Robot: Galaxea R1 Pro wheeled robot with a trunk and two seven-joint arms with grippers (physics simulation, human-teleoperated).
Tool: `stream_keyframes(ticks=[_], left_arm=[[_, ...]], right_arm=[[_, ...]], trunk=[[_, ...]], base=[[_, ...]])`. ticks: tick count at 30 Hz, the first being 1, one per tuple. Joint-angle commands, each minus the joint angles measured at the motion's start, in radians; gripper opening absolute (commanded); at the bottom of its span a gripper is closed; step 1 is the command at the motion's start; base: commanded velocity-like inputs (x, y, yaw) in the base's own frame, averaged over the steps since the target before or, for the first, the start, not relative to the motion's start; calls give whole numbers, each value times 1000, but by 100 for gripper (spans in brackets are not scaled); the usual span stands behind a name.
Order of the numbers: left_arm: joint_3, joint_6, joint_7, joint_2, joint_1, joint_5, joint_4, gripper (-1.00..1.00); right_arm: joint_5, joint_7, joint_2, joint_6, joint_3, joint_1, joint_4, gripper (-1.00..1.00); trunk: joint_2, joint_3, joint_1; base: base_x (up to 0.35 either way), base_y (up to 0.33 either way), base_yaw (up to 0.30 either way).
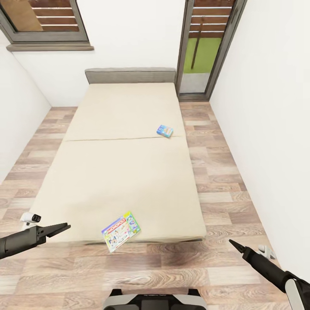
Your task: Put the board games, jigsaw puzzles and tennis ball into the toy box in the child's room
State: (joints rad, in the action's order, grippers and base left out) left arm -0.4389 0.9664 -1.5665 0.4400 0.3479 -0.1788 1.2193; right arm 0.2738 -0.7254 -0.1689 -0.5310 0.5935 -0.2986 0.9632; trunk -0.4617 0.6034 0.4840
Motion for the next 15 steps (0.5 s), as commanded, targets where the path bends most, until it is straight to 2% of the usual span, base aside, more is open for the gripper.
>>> stream_keyframes(ticks=[1,15], left_arm=[[0,11,-4,0,0,1,0,100],[-1,10,-4,1,0,1,0,100]], right_arm=[[5,-2,0,-7,2,-1,0,100],[7,-2,0,-7,2,-1,0,100]], trunk=[[-1,-1,0],[-1,-24,0]], base=[[-10,-19,0],[-18,-17,0]])
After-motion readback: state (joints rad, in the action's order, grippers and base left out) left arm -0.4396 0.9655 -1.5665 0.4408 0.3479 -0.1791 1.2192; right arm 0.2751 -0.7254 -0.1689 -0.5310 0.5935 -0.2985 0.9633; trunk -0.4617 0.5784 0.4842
